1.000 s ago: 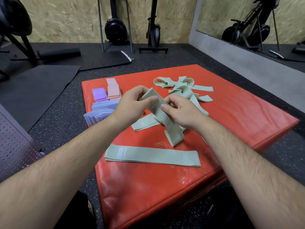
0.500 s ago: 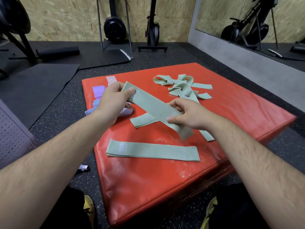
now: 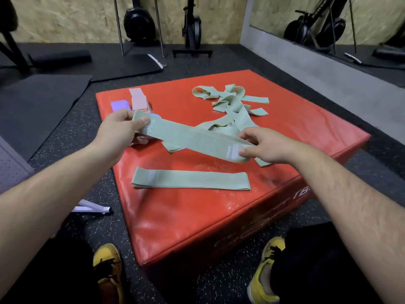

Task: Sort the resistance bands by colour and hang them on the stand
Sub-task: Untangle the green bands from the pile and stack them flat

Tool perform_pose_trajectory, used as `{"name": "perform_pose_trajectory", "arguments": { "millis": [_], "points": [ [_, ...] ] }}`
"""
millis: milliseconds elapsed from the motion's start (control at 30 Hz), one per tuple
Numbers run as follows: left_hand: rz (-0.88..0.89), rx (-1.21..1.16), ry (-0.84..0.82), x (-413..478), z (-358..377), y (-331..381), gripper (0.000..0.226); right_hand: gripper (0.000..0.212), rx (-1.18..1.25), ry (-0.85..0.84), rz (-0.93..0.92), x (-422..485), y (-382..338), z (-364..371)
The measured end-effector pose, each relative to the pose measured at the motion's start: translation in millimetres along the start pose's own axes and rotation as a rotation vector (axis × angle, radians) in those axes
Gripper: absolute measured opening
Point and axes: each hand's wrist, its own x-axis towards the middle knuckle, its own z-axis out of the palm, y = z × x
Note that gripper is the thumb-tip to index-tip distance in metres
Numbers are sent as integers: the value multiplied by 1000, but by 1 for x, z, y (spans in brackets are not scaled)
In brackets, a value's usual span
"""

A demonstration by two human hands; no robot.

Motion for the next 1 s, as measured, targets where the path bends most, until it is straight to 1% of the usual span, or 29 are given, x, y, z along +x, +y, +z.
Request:
{"name": "perform_pose_trajectory", "arguments": {
  "millis": [100,267,367,433,500,600,700,800,867,1000],
  "points": [
    [-22,0,-12,0,-9,-10,6,8,144,36,11,-8,3,1],
    [-38,33,-73,-8,-16,-26,14,11,148,62,37,-16,8,7],
    [-50,47,-90,-15,-21,-31,17,14,219,102,54,-18,11,10],
    [-69,68,-117,-17,-24,-37,14,10,193,136,53,-21,11,10],
    [-87,118,-129,-21,-26,-44,12,3,176,109,62,-22,13,10],
    [-123,199,-125,-22,-28,-53,12,13,195,-4,100,-24,16,12],
    [-148,258,-116,-21,-30,-57,15,18,149,-23,125,-25,16,16],
    [-160,302,-133,-23,-32,-60,7,22,108,-26,126,-23,19,23],
    [-166,327,-135,-23,-35,-64,10,22,42,-36,123,-23,20,28],
    [-173,381,-126,-23,-37,-72,19,13,-45,-35,114,-23,20,37]
  ]
}}
